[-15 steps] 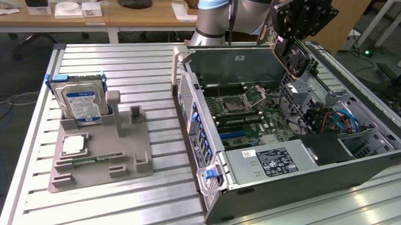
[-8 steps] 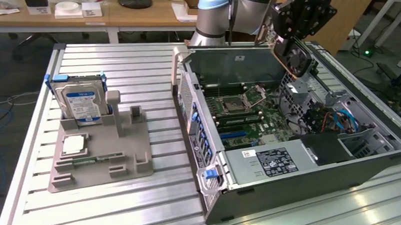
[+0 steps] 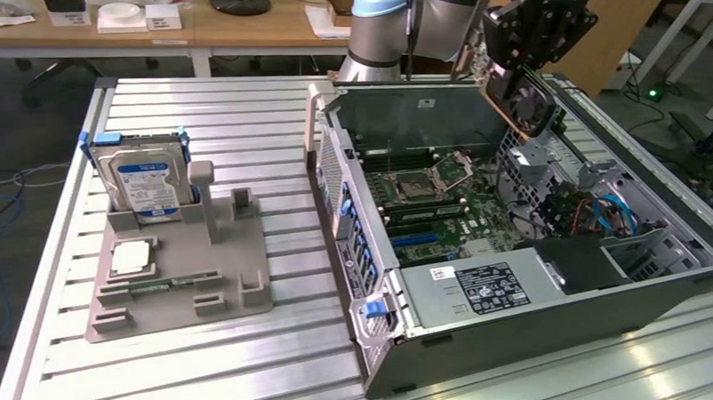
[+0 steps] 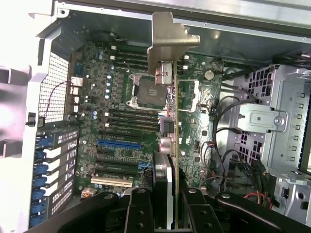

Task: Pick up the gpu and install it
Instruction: 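Insert the gpu into the slot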

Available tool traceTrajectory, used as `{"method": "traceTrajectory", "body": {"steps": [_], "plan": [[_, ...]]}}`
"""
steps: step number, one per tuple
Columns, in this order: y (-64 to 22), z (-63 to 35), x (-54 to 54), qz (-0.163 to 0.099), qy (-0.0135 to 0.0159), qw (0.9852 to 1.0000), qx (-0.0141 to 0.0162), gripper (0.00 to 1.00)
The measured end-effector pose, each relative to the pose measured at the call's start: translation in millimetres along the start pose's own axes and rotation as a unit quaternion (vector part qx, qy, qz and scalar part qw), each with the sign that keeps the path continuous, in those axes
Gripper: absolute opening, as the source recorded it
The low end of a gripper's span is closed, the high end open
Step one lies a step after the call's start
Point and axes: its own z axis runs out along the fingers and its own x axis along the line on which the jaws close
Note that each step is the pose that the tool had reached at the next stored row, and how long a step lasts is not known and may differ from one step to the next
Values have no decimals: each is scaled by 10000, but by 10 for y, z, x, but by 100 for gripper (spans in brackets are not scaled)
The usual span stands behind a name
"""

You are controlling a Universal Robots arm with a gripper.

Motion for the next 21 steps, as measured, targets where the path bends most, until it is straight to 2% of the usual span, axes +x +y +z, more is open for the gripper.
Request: {"method": "traceTrajectory", "body": {"steps": [11, 16, 21], "plan": [[0, 0, 0, -405, 10, 9992, -7, 28], [0, 0, 0, -624, 16, 9980, -11, 28], [0, 0, 0, -890, 23, 9960, -16, 28]]}}
